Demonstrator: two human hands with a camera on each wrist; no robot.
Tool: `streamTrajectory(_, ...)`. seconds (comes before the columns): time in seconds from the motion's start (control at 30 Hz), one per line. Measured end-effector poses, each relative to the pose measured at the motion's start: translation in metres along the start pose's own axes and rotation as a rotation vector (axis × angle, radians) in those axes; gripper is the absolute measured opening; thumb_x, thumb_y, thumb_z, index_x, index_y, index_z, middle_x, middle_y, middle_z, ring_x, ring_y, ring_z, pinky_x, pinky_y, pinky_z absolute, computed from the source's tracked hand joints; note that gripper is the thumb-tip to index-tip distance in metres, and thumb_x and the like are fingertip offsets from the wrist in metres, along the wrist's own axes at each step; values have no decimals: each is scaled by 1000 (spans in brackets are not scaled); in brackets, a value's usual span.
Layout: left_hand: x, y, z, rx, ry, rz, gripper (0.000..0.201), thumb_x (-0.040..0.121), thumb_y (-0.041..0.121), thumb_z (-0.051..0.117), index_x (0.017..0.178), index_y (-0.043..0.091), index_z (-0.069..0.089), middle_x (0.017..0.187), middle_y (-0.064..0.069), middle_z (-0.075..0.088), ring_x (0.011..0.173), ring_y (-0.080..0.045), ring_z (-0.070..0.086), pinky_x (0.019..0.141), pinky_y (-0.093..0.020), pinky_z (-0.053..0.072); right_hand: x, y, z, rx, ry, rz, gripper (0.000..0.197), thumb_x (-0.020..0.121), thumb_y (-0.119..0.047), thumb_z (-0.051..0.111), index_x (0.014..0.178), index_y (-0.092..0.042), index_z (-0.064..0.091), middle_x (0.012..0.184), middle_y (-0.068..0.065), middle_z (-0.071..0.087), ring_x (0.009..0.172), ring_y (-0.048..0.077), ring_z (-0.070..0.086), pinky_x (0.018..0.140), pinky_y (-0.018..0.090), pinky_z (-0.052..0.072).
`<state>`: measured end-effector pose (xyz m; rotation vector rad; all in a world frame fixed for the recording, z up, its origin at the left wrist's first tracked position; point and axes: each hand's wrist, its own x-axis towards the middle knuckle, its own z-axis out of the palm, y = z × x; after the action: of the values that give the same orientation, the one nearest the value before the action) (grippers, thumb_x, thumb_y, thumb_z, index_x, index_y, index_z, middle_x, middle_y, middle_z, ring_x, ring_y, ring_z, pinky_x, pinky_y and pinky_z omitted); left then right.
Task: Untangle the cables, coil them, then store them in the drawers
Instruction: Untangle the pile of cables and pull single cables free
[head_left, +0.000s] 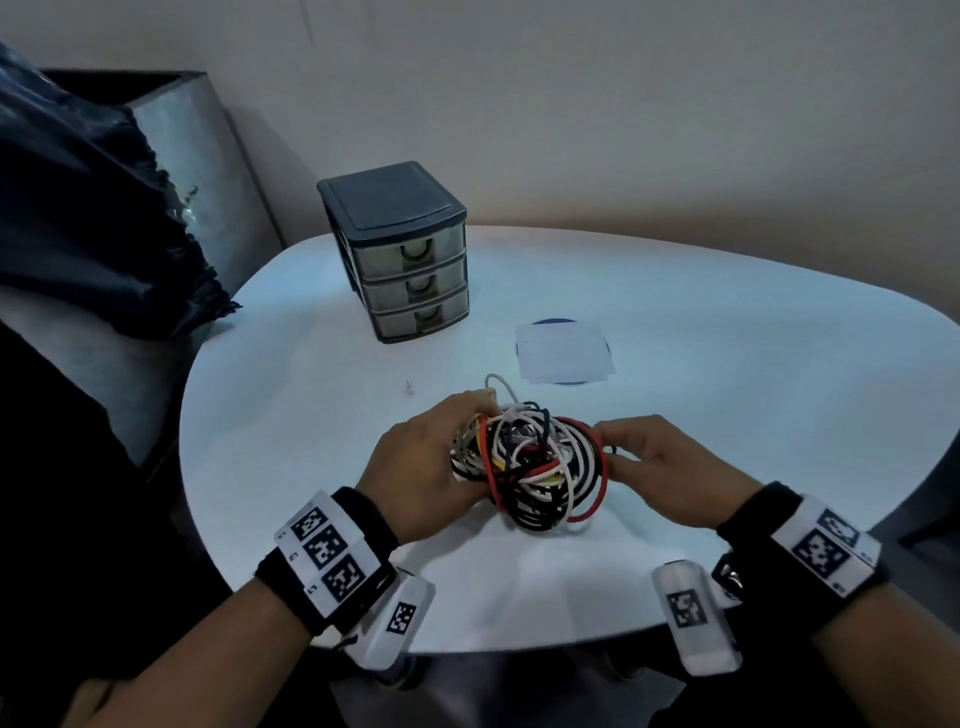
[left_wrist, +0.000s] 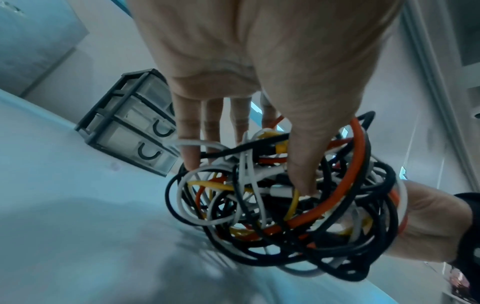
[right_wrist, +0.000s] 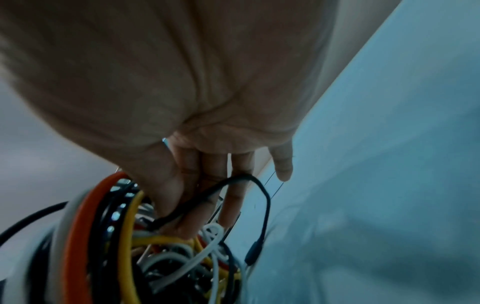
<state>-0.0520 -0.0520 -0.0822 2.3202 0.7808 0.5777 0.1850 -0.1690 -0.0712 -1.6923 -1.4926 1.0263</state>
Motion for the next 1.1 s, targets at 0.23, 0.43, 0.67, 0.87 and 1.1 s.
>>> streamTrajectory(0.23, 6, 1, -6, -322, 122, -134, 53, 64, 25, 91, 94, 34, 47, 126, 17, 64, 112, -2, 63, 89, -36, 57, 6, 2, 1, 312, 70, 16, 15, 94, -4, 60, 91, -8, 74, 96, 12, 75, 90, 15, 66, 88, 27, 49)
streamTrajectory(0.43, 25, 10, -14, -288, 262, -139, 13, 84, 30, 78, 74, 27, 69, 75, 14, 72, 66, -7, 66, 64, -30, 55, 2, -2, -9, 437, 59, -9, 19, 83, -7, 64, 100, -1, 72, 101, 8, 76, 98, 11, 68, 91, 18, 49)
streamTrajectory(0.67, 37, 9, -17, -263, 15, -180, 19, 91, 42, 62, 97, 30, 75, 85, 12, 74, 81, -13, 69, 83, -48, 56, 1, 7, -17, 381, 172, 45, 16, 93, -2, 58, 96, -5, 73, 97, 7, 76, 97, 11, 66, 95, 23, 45)
streamTrajectory(0.87, 34, 7, -16, -115, -218, -110, 64, 63, 62, 72, 123, 40, 63, 108, 22, 69, 102, 3, 63, 96, -31, 50, 10, 9, -12, 398, 247, 64, 17, 95, -3, 55, 98, 1, 71, 103, 26, 69, 97, 25, 61, 103, 38, 43)
streamTrajectory(1.1, 40, 11, -23, -348, -187, -145, 17, 85, 12, 76, 101, 18, 75, 76, 15, 69, 69, -3, 60, 72, -20, 48, 24, -11, -10, 390, 236, 32, 17, 95, -8, 58, 93, -12, 75, 84, 4, 69, 85, 24, 56, 104, 46, 43)
